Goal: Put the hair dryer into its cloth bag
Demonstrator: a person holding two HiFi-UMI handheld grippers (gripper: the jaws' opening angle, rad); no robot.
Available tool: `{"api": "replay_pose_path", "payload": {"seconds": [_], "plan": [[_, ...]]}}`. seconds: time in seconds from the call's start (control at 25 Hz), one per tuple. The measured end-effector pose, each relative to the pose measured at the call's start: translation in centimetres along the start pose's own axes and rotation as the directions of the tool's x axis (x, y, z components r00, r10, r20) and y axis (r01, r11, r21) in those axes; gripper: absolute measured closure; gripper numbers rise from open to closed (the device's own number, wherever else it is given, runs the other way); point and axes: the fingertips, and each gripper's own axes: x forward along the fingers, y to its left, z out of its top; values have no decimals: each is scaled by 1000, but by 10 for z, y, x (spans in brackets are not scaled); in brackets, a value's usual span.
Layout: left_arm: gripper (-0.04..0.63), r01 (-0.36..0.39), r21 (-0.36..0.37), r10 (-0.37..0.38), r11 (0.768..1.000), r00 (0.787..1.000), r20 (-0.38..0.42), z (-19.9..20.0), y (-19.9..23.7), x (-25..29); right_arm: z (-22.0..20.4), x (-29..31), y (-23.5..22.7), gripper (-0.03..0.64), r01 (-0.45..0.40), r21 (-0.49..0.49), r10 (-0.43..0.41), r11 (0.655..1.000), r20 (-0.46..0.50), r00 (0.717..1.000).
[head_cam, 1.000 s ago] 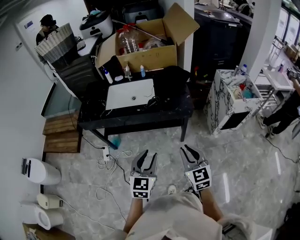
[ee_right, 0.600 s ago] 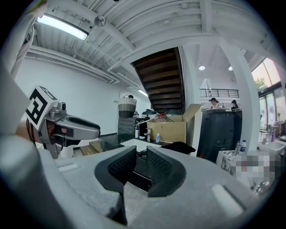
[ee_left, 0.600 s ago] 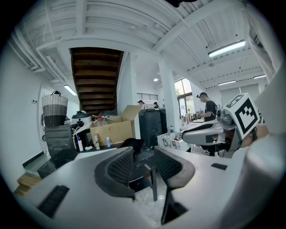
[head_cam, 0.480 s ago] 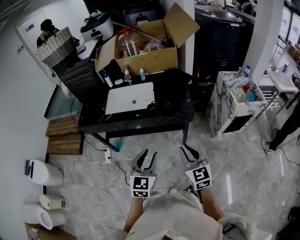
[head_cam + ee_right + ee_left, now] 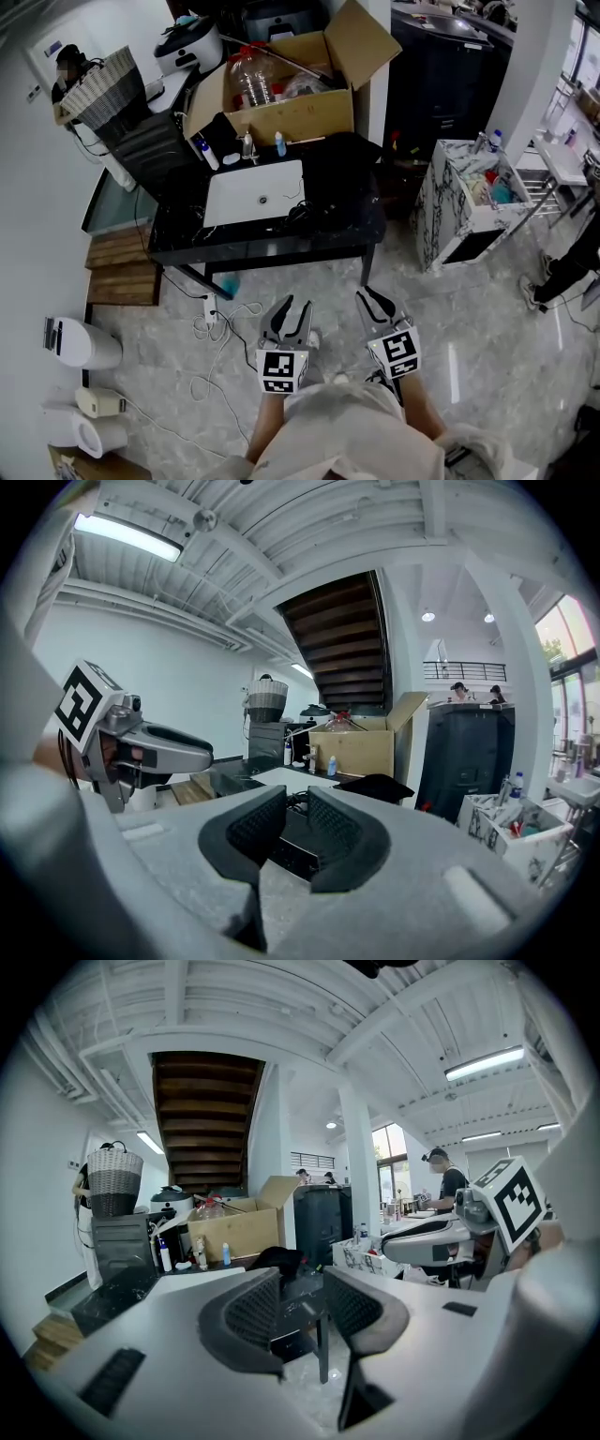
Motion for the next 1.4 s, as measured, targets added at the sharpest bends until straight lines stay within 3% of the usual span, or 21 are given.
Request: {"api": "replay_pose_path", "payload": {"seconds": [0.44, 0.96, 1.4], "plan": [[449, 69, 17, -69, 997, 997, 23, 8, 20, 52, 2, 37, -22, 555, 59, 5, -59, 998, -1, 998], [449, 153, 23, -153, 988, 988, 22, 28, 73, 122, 29, 108, -51, 555, 133, 12, -133, 991, -18, 991], [449, 180, 27, -180, 983, 983, 23, 36, 133, 174, 51, 182, -63, 557, 162, 7, -162, 987, -16, 987]]}}
